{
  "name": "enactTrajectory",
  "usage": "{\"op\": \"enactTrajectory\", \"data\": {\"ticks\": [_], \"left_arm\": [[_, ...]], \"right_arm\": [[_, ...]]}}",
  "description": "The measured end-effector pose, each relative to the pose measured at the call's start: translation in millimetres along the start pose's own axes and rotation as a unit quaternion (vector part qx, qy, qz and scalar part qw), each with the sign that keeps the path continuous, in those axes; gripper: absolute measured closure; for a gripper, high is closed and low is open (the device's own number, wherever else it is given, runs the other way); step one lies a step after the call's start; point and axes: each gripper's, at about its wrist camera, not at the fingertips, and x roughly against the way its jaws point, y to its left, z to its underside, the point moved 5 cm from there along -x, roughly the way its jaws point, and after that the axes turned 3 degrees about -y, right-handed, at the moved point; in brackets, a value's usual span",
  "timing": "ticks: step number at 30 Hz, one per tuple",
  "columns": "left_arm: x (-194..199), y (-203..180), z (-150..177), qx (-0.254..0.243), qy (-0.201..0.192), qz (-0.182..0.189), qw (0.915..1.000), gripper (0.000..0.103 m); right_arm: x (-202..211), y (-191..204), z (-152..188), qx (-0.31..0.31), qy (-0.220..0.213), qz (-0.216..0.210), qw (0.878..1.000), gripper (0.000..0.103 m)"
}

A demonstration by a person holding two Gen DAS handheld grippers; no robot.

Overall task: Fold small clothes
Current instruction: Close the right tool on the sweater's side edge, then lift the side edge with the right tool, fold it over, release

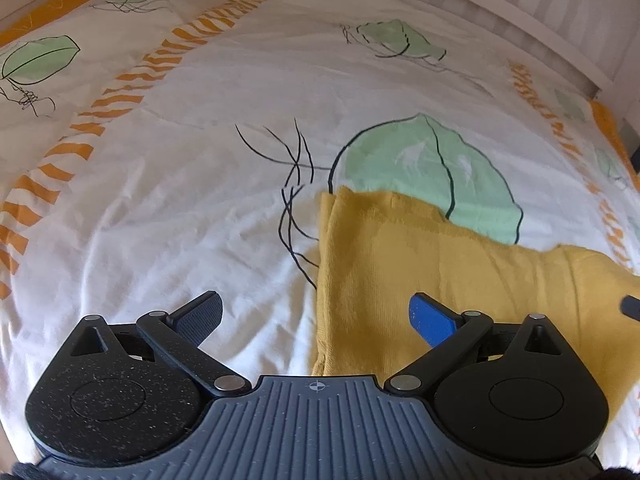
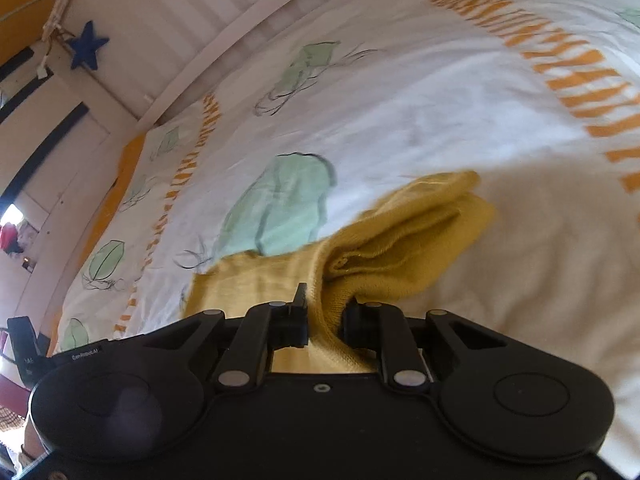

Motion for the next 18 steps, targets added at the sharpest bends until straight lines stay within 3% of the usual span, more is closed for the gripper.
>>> {"op": "enactTrajectory", "data": {"ticks": [9,18], "left_arm": [[19,20,-17,0.023,-0.024,0.012,0.9994,0.002],[19,40,-20,0.059,-0.016,0.017,0.9980,0.002]], "right_arm": [[-54,80,6,0.019,0.021,-0.039,0.999,0.080],[-113,143,53,0.062,0.080,-0.062,0.993,0.080]]}}
